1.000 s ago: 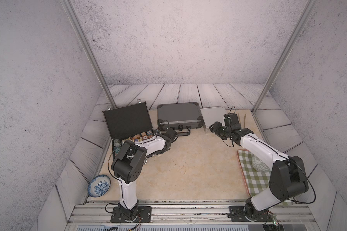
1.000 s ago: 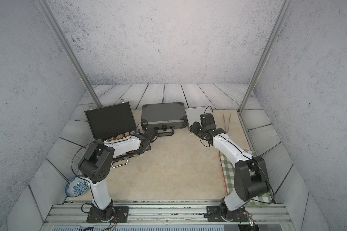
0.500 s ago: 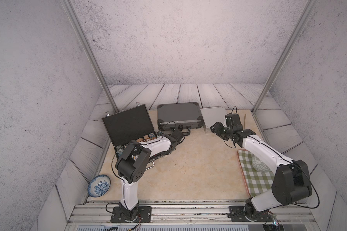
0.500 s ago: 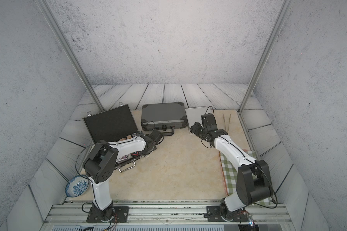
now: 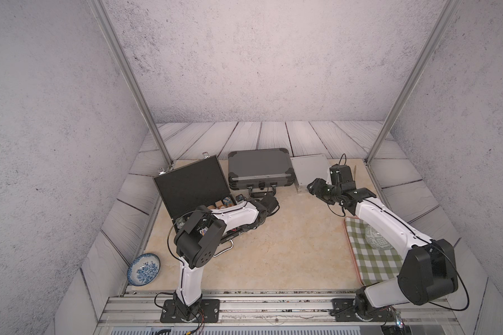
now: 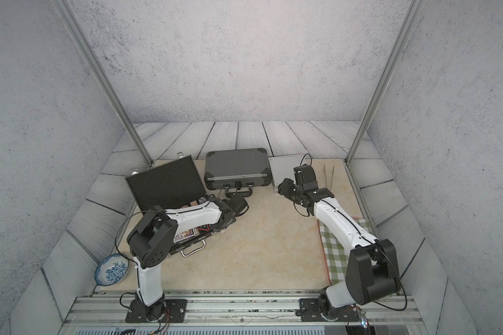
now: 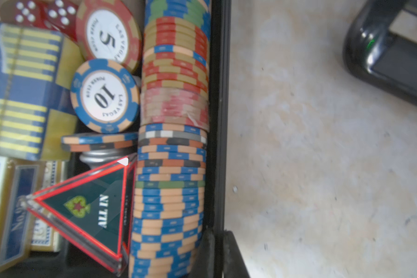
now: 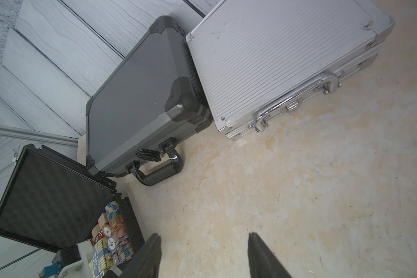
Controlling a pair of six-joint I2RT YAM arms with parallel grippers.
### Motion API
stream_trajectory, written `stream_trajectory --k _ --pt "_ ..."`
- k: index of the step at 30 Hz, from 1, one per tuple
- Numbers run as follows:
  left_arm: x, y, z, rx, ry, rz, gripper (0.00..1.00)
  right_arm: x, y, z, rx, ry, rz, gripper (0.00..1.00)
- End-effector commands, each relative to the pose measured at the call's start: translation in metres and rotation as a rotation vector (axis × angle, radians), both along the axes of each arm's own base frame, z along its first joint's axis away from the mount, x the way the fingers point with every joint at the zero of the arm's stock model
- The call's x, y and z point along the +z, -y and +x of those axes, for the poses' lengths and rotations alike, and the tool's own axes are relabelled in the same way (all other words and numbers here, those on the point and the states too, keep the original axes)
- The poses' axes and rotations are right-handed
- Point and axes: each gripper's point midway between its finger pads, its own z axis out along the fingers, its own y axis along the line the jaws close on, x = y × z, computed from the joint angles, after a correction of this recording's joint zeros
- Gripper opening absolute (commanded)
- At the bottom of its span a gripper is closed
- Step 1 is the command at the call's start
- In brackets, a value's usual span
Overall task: Close the poker set cases
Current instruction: Move the poker set case to the center of the board.
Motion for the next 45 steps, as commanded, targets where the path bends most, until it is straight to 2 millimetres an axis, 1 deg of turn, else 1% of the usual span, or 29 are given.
stream_trajectory --k 1,7,11,13,17,21,24,27,31,38,45 --pt "-0.027 0.028 -0.033 -0.014 -0.128 -0.067 0.08 0.017 0.009 -0.005 -0.011 0.034 -0.024 0.59" --pt "-0.022 0.048 -0.039 -0.049 -0.122 -0.083 0.06 0.017 0.013 -0.006 -0.017 0.028 -0.029 0.59" --pt "-0.019 0.067 -0.038 -0.124 -0.113 -0.104 0.06 0.017 0.014 -0.006 -0.019 0.027 -0.027 0.59" --pt "-0.019 0.074 -0.038 -0.160 -0.117 -0.098 0.06 0.017 0.014 -0.006 -0.019 0.026 -0.028 0.59" --pt "-0.021 0.077 -0.045 -0.173 -0.127 -0.100 0.06 0.017 0.016 -0.006 -0.023 0.024 -0.034 0.59" --pt "-0.018 0.083 -0.050 -0.209 -0.127 -0.099 0.06 0.016 0.017 -0.007 -0.026 0.019 -0.035 0.59" --pt "-0.016 0.094 -0.055 -0.259 -0.123 -0.103 0.05 0.015 0.020 -0.007 -0.033 0.019 -0.040 0.59" --pt "-0.014 0.110 -0.056 -0.333 -0.124 -0.113 0.05 0.015 0.024 -0.008 -0.045 0.018 -0.047 0.59" --pt "-0.016 0.127 -0.060 -0.410 -0.134 -0.134 0.05 0.015 0.035 -0.010 -0.063 0.013 -0.074 0.59" --pt "-0.014 0.156 -0.065 -0.536 -0.139 -0.168 0.04 0.023 0.066 -0.009 -0.122 0.019 -0.133 0.60" --pt "-0.016 0.197 -0.071 -0.671 -0.151 -0.211 0.03 0.025 0.091 -0.007 -0.164 0.012 -0.154 0.60"
